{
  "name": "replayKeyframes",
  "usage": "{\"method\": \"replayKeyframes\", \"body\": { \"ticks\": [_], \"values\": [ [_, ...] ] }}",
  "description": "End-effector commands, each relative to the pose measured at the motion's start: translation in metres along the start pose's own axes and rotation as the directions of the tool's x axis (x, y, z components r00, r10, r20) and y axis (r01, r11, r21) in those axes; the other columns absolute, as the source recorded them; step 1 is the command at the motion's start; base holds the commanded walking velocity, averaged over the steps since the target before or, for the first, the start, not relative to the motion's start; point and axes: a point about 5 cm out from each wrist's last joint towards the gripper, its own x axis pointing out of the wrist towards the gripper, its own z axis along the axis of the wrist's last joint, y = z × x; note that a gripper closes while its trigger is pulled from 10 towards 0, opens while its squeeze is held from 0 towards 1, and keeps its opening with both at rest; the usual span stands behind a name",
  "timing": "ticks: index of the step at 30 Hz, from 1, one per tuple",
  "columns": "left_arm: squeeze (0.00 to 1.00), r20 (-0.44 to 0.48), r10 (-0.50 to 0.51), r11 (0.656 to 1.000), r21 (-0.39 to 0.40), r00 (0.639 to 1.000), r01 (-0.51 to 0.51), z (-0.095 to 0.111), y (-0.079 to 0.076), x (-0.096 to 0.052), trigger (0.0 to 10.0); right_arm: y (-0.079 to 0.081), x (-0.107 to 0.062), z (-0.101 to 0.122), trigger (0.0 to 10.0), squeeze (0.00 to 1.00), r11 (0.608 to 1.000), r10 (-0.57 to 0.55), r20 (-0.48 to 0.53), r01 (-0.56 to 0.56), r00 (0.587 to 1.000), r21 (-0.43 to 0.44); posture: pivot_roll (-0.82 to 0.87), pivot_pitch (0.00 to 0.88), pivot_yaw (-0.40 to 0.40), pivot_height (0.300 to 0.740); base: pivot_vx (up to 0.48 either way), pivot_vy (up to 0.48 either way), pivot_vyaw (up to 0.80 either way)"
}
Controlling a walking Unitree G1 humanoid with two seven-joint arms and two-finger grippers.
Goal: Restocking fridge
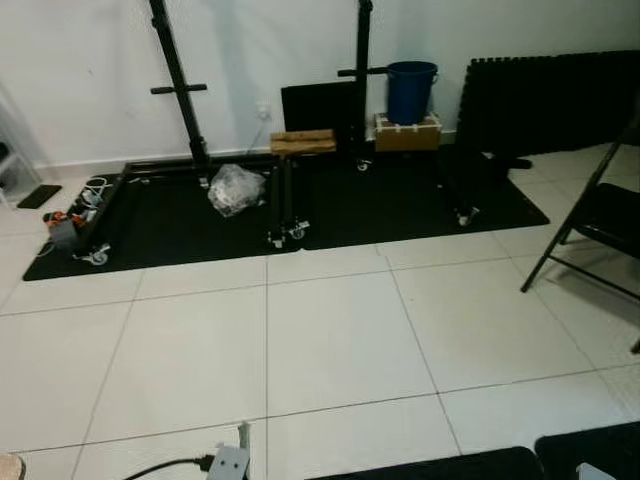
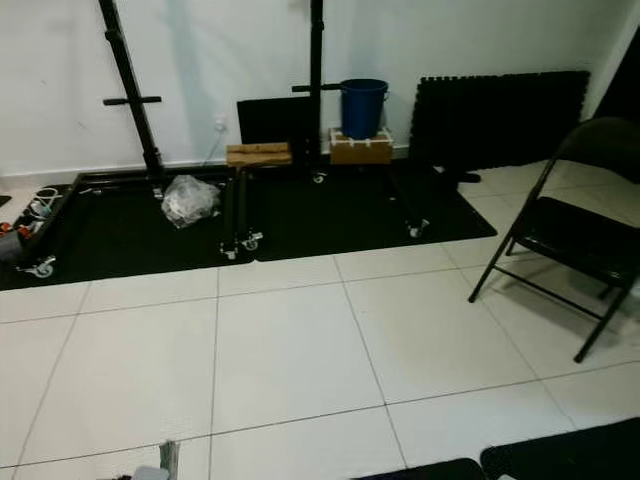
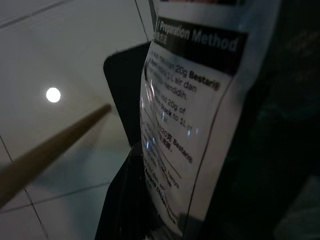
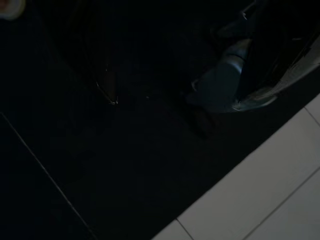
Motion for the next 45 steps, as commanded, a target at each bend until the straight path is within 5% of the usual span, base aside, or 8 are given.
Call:
{"method": "replayKeyframes", "body": {
  "ticks": [1, 28, 45],
  "values": [
    [0.00, 0.028, -0.013, 1.000, -0.003, 1.000, 0.013, 0.008, -0.006, 0.002, 10.0, -0.004, -0.001, -0.003, 10.0, 0.00, 1.000, -0.010, -0.015, 0.010, 1.000, 0.005, 0.00, 0.000, -0.002, 0.740, 0.000, 0.000, -0.78],
    [0.00, 0.030, -0.017, 0.999, 0.043, 0.999, 0.016, 0.011, -0.004, 0.002, 10.0, -0.006, -0.002, -0.006, 10.0, 0.00, 1.000, -0.014, -0.036, 0.014, 0.999, -0.009, 0.01, 0.000, -0.002, 0.740, 0.000, 0.000, -0.79],
    [0.00, 0.024, 0.052, 0.998, -0.023, 0.998, -0.051, 0.008, 0.018, -0.002, 10.0, -0.009, -0.003, -0.015, 10.0, 0.00, 1.000, -0.017, -0.056, 0.016, 0.998, -0.018, 0.01, 0.000, -0.002, 0.740, 0.000, 0.000, -0.79]
  ]
}}
